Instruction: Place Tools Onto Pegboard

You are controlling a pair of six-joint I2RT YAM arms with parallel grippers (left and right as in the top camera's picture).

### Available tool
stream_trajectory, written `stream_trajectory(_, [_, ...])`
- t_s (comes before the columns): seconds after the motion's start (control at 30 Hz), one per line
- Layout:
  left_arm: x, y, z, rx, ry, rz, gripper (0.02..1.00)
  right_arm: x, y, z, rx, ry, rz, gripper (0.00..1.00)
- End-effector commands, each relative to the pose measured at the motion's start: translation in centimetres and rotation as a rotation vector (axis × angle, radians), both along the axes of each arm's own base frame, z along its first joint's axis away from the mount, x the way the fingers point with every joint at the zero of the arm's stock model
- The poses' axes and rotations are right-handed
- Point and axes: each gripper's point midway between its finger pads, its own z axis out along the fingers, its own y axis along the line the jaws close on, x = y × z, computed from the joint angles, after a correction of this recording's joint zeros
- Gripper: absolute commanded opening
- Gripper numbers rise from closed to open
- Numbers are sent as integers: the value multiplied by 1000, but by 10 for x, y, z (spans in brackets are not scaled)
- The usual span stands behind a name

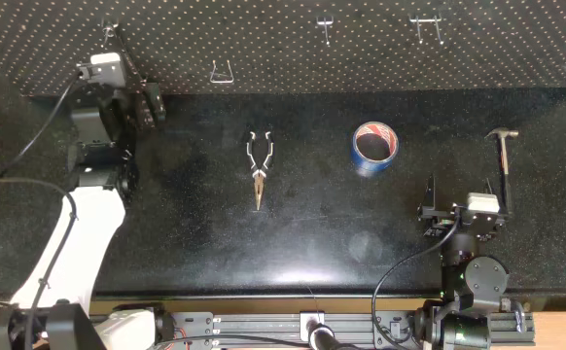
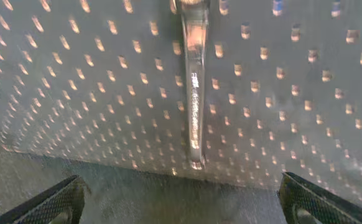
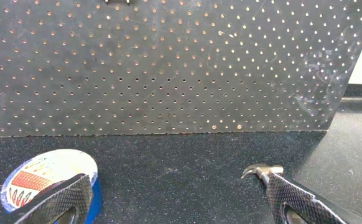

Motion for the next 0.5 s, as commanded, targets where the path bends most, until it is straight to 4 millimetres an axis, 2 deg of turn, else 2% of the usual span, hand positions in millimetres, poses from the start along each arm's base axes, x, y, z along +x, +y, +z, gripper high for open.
stream_trajectory(0.03, [-28,-20,11,-90,64,-67,996,-1,-3,-2,-10,4,-13,919])
stream_trajectory(0.13, [-72,-32,4,-131,171,-105,996,-1,-3,-2,-10,4,-13,921])
stream_trajectory(0.3, [-135,-58,2,-411,201,-67,996,-1,-3,-2,-10,4,-13,921])
stream_trajectory(0.43, [-176,-79,7,-575,236,-77,996,-1,-3,-2,-10,4,-13,919])
stream_trajectory(0.5, [-187,-89,7,-612,264,-118,996,-1,-3,-2,-10,4,-13,919])
